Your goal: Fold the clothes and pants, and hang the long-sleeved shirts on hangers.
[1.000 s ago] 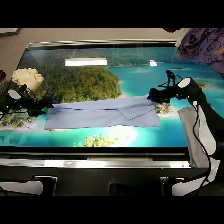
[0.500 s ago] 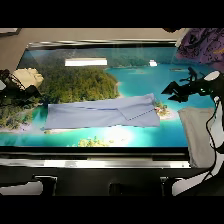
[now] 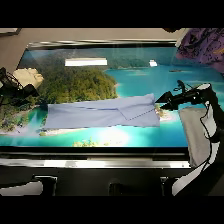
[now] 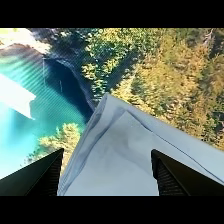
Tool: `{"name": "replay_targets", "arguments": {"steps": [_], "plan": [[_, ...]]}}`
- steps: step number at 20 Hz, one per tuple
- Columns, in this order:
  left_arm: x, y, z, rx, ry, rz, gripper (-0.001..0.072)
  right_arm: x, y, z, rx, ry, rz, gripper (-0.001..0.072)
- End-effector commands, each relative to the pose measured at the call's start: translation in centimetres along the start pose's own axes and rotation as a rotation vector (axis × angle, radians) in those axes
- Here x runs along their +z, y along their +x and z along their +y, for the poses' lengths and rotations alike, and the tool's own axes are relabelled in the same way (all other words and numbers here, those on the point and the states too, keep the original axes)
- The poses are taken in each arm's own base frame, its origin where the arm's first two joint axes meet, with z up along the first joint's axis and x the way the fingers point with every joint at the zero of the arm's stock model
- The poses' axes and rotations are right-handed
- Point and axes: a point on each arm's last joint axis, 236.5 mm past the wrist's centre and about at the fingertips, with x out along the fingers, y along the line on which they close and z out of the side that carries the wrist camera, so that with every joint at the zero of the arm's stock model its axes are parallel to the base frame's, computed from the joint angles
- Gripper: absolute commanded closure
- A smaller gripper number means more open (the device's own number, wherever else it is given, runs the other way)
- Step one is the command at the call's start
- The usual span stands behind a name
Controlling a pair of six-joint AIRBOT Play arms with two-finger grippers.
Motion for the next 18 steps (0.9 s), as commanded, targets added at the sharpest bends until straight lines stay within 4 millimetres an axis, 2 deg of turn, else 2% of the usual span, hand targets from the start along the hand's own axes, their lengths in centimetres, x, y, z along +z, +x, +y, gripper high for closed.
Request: {"name": "replay_targets", "arguments": {"steps": [1,5,7,8,9,10,12,13,14,15,16,18], "plan": [[0.0,0.0,0.0,0.001,0.0,0.0,0.0082,-1.0,2.0,0.2,0.036,-0.013,0.056,0.013],[0.0,0.0,0.0,0.001,0.0,-0.001,0.0082,-2.0,4.2,1.9,0.044,-0.049,0.111,0.0143],[0.0,0.0,0.0,0.0,0.0,0.0,0.0082,-2.7,5.2,2.4,0.023,-0.068,0.143,0.0265],[0.0,0.0,-0.1,-0.001,0.001,0.0,0.0083,-3.1,5.8,2.2,-0.004,-0.078,0.164,0.0358],[-0.1,0.0,-0.3,-0.005,0.004,0.001,0.0093,-3.4,6.1,2.2,-0.022,-0.092,0.177,0.0533],[-0.3,0.1,-0.9,-0.019,0.003,0.007,0.0101,-3.5,6.4,2.4,-0.028,-0.109,0.184,0.0679],[-1.0,0.7,-3.2,-0.081,-0.003,0.026,0.0114,-3.4,5.9,3.2,-0.046,-0.112,0.171,0.0682],[-1.5,1.2,-5.1,-0.123,0.0,0.038,0.0128,-3.4,5.2,3.4,-0.08,-0.093,0.16,0.0682],[-2.4,1.9,-7.3,-0.167,0.007,0.058,0.0418,-3.4,3.9,3.7,-0.126,-0.076,0.143,0.0682],[-3.4,2.5,-9.8,-0.218,0.04,0.072,0.0678,-3.5,2.6,4.0,-0.176,-0.053,0.124,0.0682],[-4.5,3.1,-12.4,-0.268,0.065,0.087,0.069,-3.6,0.7,4.5,-0.234,-0.034,0.095,0.0682],[-8.4,4.6,-18.4,-0.366,0.092,0.15,0.0691,-3.6,-3.1,5.6,-0.342,-0.021,0.009,0.0683]]}}
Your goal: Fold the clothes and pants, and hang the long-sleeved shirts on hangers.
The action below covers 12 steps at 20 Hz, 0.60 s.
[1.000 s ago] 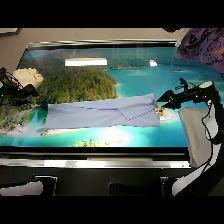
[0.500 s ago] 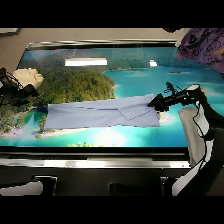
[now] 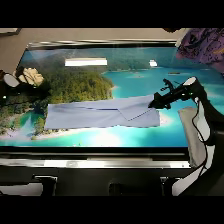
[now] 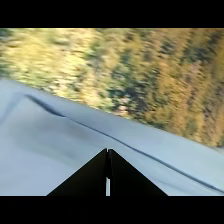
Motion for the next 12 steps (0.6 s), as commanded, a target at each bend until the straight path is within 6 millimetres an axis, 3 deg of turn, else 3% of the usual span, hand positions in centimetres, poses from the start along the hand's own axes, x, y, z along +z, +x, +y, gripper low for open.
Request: {"name": "replay_targets", "arguments": {"steps": [1,3,6,12], "plan": [[-5.0,4.6,-9.4,-0.183,0.036,0.086,0.0691,-0.9,-6.2,0.4,-0.187,0.07,-0.115,0.0683],[-9.6,7.2,-14.4,-0.262,0.054,0.159,0.0691,-1.9,-9.8,1.4,-0.254,0.09,-0.185,0.0683],[-16.7,9.8,-21.6,-0.382,0.072,0.268,0.0691,-3.8,-13.5,2.4,-0.323,0.127,-0.255,0.0683],[-28.2,11.8,-33.9,-0.567,0.162,0.455,0.0691,-6.4,-17.1,4.3,-0.355,0.141,-0.323,0.0682]]}}
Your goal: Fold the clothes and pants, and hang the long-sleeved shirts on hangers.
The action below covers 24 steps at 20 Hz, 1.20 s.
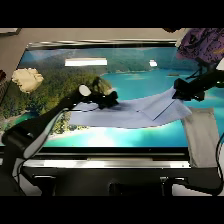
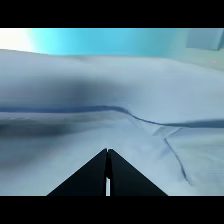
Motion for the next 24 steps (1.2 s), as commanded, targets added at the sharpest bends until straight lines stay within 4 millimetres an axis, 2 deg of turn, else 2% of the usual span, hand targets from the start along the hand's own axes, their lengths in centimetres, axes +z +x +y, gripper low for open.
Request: {"name": "replay_targets", "arguments": {"steps": [1,5,8,10,13,15,17,19,20,21,24], "plan": [[-5.2,6.2,-5.9,-0.122,0.001,0.122,0.0692,-1.1,-2.7,0.0,-0.027,0.024,-0.036,0.0682],[-8.4,10.3,-7.2,-0.13,-0.052,0.189,0.0692,-1.2,-4.4,-0.2,-0.049,0.024,-0.085,0.0682],[-9.2,12.2,-7.5,-0.145,-0.111,0.187,0.0691,-0.7,-6.0,0.4,-0.043,0.011,-0.126,0.0682],[-8.9,13.2,-8.3,-0.19,-0.168,0.153,0.0691,-0.2,-6.7,0.8,-0.034,0.011,-0.156,0.0682],[-7.9,13.4,-8.8,-0.225,-0.198,0.116,0.0692,-0.1,-6.7,0.7,-0.037,0.01,-0.158,0.0682],[-7.2,12.1,-8.2,-0.215,-0.181,0.148,0.0692,0.4,-6.9,0.3,-0.056,0.012,-0.182,0.0682],[-5.7,9.6,-6.8,-0.151,-0.13,0.171,0.0693,1.2,-7.0,0.5,-0.048,0.013,-0.215,0.0682],[-2.7,5.1,-4.4,-0.018,-0.05,0.14,0.0693,1.7,-7.0,1.3,-0.007,0.047,-0.232,0.0682],[-0.8,2.2,-2.9,0.067,0.0,0.107,0.0693,1.8,-6.9,2.2,0.032,0.064,-0.233,0.0682],[1.4,-1.7,-1.4,0.159,0.061,0.062,0.0693,1.9,-6.9,3.5,0.091,0.08,-0.231,0.0682],[6.9,-14.2,2.8,0.408,0.179,-0.071,0.0691,2.0,-6.2,7.4,0.149,0.095,-0.248,0.0682]]}}
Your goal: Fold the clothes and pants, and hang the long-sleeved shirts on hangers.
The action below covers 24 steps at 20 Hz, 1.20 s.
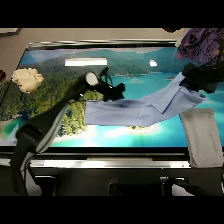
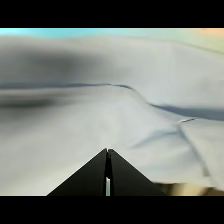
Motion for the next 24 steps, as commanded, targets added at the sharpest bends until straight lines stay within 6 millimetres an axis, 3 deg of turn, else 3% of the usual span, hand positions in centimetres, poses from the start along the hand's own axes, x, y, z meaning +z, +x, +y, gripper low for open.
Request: {"name": "replay_targets", "arguments": {"steps": [1,3,6,10,13,17,20,24], "plan": [[4.7,-14.4,9.0,0.368,0.109,-0.131,0.0691,-0.5,1.0,4.9,0.078,0.039,-0.021,0.0683],[6.0,-21.5,11.5,0.431,0.107,-0.199,0.0691,-2.4,2.6,7.9,0.068,0.053,0.006,0.0683],[7.1,-29.7,14.3,0.453,0.033,-0.309,0.069,-6.4,6.3,12.6,0.063,0.047,0.087,0.0682],[7.7,-36.3,17.0,0.471,-0.053,-0.426,0.069,-10.6,11.4,19.3,0.131,0.057,0.129,0.0682],[7.9,-38.0,18.3,0.485,-0.063,-0.447,0.0689,-13.1,14.6,22.4,0.172,0.077,0.167,0.0682],[7.9,-38.1,18.6,0.487,-0.071,-0.447,0.0689,-15.1,17.5,25.9,0.256,0.098,0.188,0.0682],[7.9,-38.0,18.6,0.483,-0.071,-0.446,0.0689,-16.2,18.3,27.6,0.302,0.116,0.212,0.0682],[7.9,-38.0,18.6,0.484,-0.071,-0.447,0.0689,-17.7,18.4,27.9,0.298,0.052,0.228,0.0682]]}}
